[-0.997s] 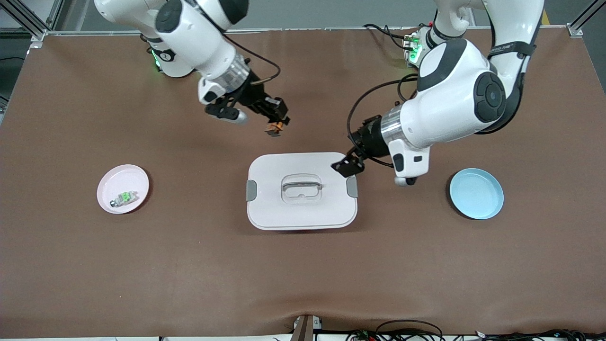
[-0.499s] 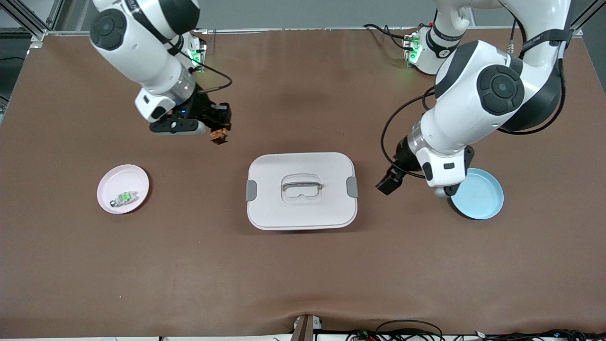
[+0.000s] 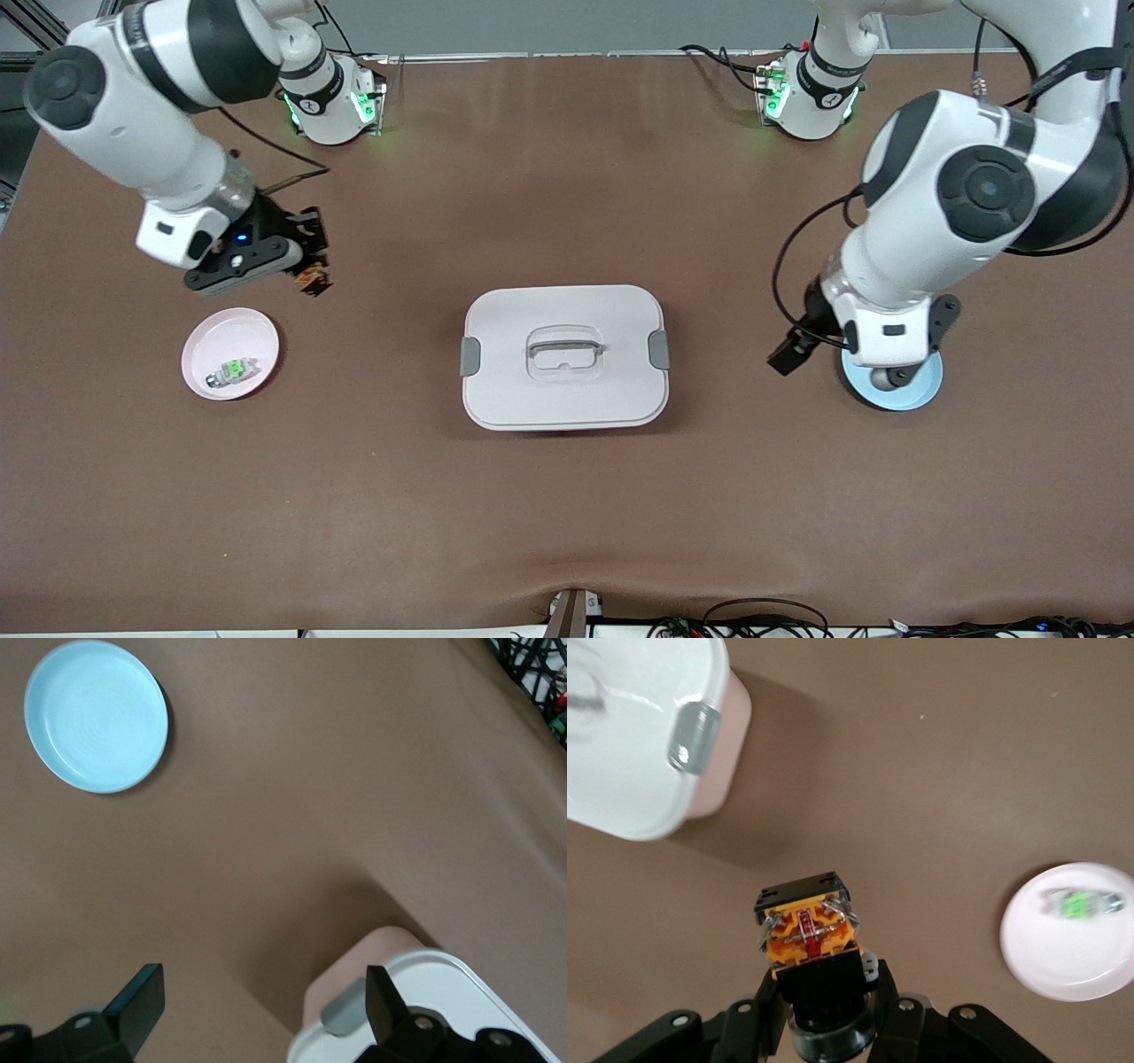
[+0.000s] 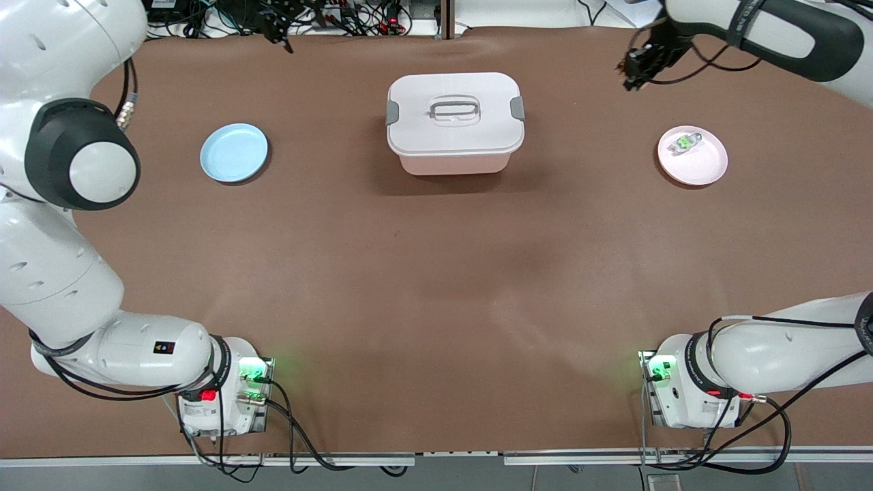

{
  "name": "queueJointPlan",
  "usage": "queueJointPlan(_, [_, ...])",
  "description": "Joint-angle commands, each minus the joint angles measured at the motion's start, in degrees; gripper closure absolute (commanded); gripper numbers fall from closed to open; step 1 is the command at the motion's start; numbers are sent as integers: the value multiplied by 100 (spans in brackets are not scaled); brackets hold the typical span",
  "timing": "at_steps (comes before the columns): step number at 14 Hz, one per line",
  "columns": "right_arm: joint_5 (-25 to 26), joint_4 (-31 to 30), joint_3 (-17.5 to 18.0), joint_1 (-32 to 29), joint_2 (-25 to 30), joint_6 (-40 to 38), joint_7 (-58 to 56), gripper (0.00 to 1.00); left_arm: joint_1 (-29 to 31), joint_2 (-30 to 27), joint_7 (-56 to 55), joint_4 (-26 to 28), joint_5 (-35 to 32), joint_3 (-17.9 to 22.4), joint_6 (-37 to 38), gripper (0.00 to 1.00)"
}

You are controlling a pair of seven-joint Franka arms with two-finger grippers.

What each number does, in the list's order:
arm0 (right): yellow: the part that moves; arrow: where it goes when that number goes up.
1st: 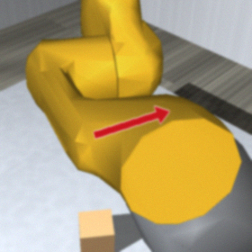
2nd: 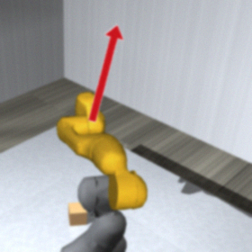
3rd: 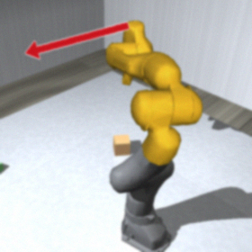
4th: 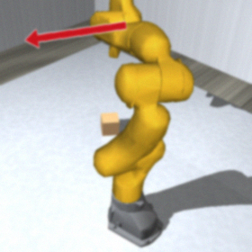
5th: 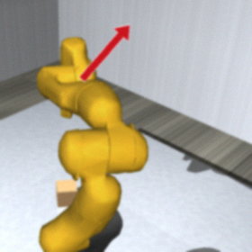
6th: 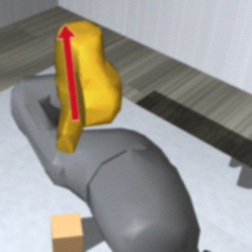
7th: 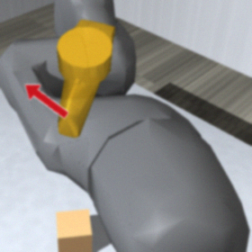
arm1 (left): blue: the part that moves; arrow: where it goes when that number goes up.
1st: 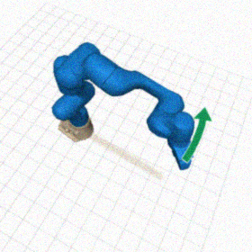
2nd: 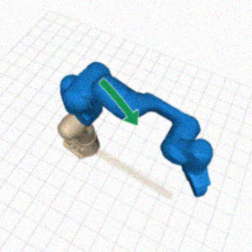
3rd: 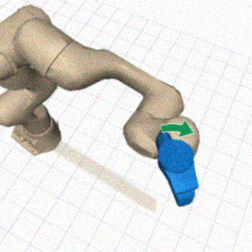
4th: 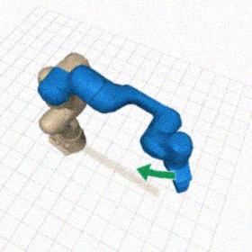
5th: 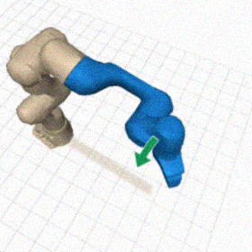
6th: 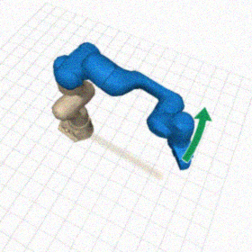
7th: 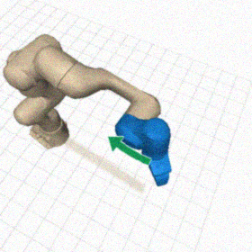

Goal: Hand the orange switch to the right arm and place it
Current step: 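Carry the switch toward the white plate while the left gripper withdraws, then lower the switch onto the white plate beside the green switch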

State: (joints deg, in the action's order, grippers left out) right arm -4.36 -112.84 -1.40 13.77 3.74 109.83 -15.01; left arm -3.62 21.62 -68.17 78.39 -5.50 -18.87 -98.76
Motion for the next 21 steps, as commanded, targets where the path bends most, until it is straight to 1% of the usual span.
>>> queueJointPlan(1, [391,69,113,-496,-14,-23,-1229,97,212,-228,724,79,-250,6,269,0])
queueJointPlan(3, [550,61,113,-786,-49,3,-1993,97,413,-351,1417,71,-346,-2,602,0])
queueJointPlan(5, [717,69,113,-1120,-154,38,-2819,96,695,-474,2121,71,-347,-2,735,0])
queueJointPlan(8, [752,61,113,-1630,-364,345,-4172,95,968,-597,2633,62,-338,15,744,0])
queueJointPlan(9, [752,52,113,-1806,-487,546,-4769,95,1143,-659,2782,62,-295,76,787,0])
queueJointPlan(10, [753,52,113,-1955,-645,774,-5331,96,1344,-686,3009,53,-277,-1,840,0])
queueJointPlan(11, [753,52,113,-2096,-821,1003,-5781,96,1407,-703,3264,53,-268,-28,858,0])
queueJointPlan(14, [761,-1,113,-2465,-1365,1715,-6880,96,1425,-975,4003,88,-206,120,954,0])
queueJointPlan(16, [761,-1,113,-2642,-1735,2181,-7540,96,1303,-1177,4311,106,-84,383,1253,0])
queueJointPlan(18, [761,-1,113,-2721,-2016,2419,-7753,96,1145,-1405,4951,219,135,734,1394,0])
queueJointPlan(19, [761,-10,113,-2765,-2157,2507,-7815,96,1083,-1607,5206,403,284,901,1429,0])
queueJointPlan(21, [761,-176,113,-2792,-2263,2718,-7851,96,952,-1967,5411,798,496,1192,1430,0])
